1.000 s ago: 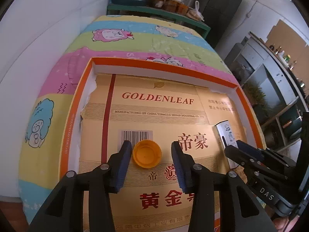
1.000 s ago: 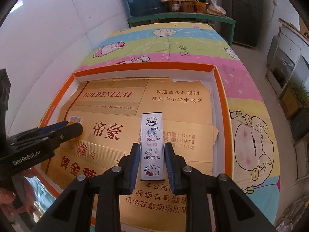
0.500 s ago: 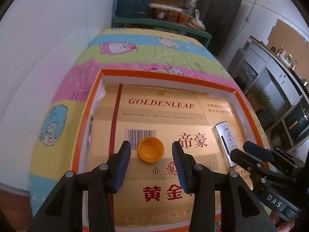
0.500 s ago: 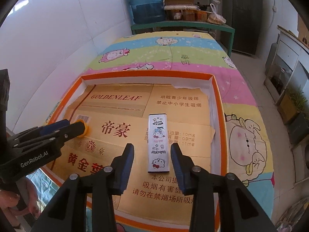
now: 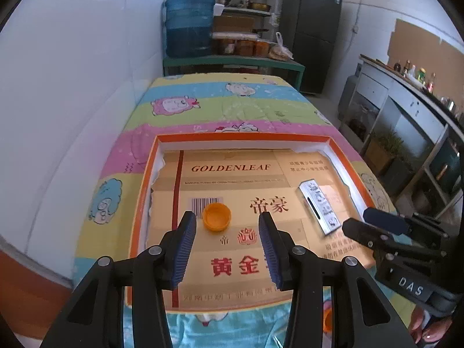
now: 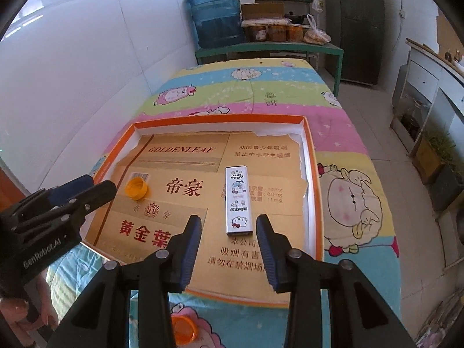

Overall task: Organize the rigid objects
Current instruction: 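Open both tools to release the cap and box inside the lid, then move both tools back toward the remaining caps on the quilt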

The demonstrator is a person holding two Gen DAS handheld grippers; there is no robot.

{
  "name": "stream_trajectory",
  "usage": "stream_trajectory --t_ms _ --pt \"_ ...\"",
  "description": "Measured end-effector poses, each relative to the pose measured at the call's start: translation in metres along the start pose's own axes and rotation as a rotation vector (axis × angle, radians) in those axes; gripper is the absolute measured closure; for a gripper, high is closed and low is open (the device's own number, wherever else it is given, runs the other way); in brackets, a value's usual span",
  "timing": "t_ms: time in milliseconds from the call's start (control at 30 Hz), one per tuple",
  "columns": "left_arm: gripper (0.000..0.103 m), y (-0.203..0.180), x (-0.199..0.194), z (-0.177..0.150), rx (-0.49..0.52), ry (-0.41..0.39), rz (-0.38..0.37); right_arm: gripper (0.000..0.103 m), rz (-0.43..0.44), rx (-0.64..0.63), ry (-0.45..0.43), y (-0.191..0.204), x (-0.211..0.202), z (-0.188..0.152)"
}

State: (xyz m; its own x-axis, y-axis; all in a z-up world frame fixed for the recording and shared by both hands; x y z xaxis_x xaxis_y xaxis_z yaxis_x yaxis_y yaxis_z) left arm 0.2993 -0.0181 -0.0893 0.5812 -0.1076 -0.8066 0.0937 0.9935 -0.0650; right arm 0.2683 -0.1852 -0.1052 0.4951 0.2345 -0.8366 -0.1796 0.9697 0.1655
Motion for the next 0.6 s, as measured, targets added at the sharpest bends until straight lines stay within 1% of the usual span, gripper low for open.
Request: stream_trajectory --t_ms 67,233,300,600 --pt "0.057 -0.002 -0.010 -0.004 0.015 -0.022 0.021 0.064 -0.001 0.006 -0.010 0.000 -0.005 -0.002" --pt "0.057 -0.001 -0.033 -0.015 -0.001 -0.061 0.024 0.064 -0.058 0.012 -0.051 -0.001 -0.022 -0.010" --pt "0.057 0.000 -0.039 -0.021 -0.010 -0.065 0.014 0.064 -0.066 0.023 -0.065 0.000 -0.029 -0.013" --pt "0.057 0.003 -0.069 -0.043 -0.036 -0.095 0.024 0.064 -0.123 0.033 -0.104 0.008 -0.055 -0.034"
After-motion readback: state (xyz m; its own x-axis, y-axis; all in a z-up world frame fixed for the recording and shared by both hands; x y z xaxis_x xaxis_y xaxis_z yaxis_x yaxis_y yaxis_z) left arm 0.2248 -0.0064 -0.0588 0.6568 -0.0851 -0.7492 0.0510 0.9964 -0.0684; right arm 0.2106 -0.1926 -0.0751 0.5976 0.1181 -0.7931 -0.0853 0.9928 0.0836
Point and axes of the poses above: each gripper's, at about its wrist camera, not at the fingertips, and x roughly the way its jaws point, y to its left, z to its top, the point moved 6 cm from there along x, roughly the way its jaws point, and after that the axes turned 8 degrees about y, right-handed, at the moved point
